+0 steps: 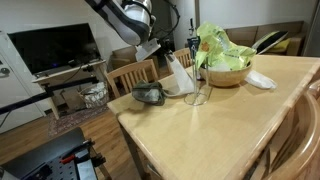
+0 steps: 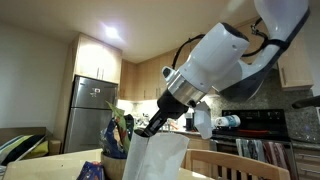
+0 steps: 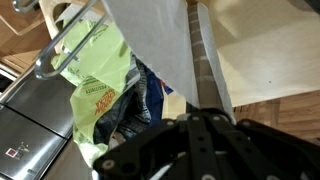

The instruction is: Remove the paper towel roll from the holder, move the holder to the right side of the table

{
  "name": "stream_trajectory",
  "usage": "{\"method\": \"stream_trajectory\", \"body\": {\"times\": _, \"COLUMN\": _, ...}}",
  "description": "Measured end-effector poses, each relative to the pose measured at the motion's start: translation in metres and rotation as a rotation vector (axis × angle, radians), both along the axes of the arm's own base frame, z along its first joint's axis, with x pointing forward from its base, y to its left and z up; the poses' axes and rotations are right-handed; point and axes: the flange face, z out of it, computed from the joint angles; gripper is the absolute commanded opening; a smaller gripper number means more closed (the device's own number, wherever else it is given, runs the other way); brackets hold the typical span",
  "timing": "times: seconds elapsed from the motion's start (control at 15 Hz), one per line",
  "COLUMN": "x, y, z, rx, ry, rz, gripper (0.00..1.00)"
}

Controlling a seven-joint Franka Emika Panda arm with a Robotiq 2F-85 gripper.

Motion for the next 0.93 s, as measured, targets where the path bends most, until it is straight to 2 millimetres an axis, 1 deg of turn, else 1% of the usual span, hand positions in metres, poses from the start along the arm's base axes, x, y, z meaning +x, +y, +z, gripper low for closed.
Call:
{"method": "stream_trajectory", "body": {"times": 0.07, "x": 0.000, "y": 0.000, "z": -0.001, "rx": -0.009, "ry": 0.002, "rz": 0.007, "gripper": 0.27}}
{"method": "stream_trajectory", "body": {"times": 0.13, "x": 0.001, "y": -0.001, "z": -0.002, "rx": -0.016, "ry": 0.006, "rz": 0.009, "gripper": 0.32}}
{"method": "stream_trajectory", "body": {"times": 0.33, "x": 0.003, "y": -0.009, "z": -0.017, "rx": -0.052, "ry": 0.050, "rz": 0.002, "gripper": 0.57}}
{"method": "stream_trajectory", "body": {"times": 0.47, "x": 0.004, "y": -0.013, "z": -0.027, "rx": -0.074, "ry": 0.085, "rz": -0.002, "gripper": 0.70}}
{"method": "stream_trajectory", "body": {"times": 0.67, "x": 0.007, "y": -0.015, "z": -0.031, "rx": -0.108, "ry": 0.118, "rz": -0.003, "gripper": 0.94}}
{"method": "stream_trajectory", "body": {"times": 0.73, "x": 0.009, "y": -0.015, "z": -0.031, "rx": -0.122, "ry": 0.123, "rz": -0.008, "gripper": 0.99}}
{"method": "stream_trajectory", "body": {"times": 0.93, "x": 0.013, "y": -0.011, "z": -0.029, "rx": -0.179, "ry": 0.151, "rz": -0.041, "gripper": 1.00}}
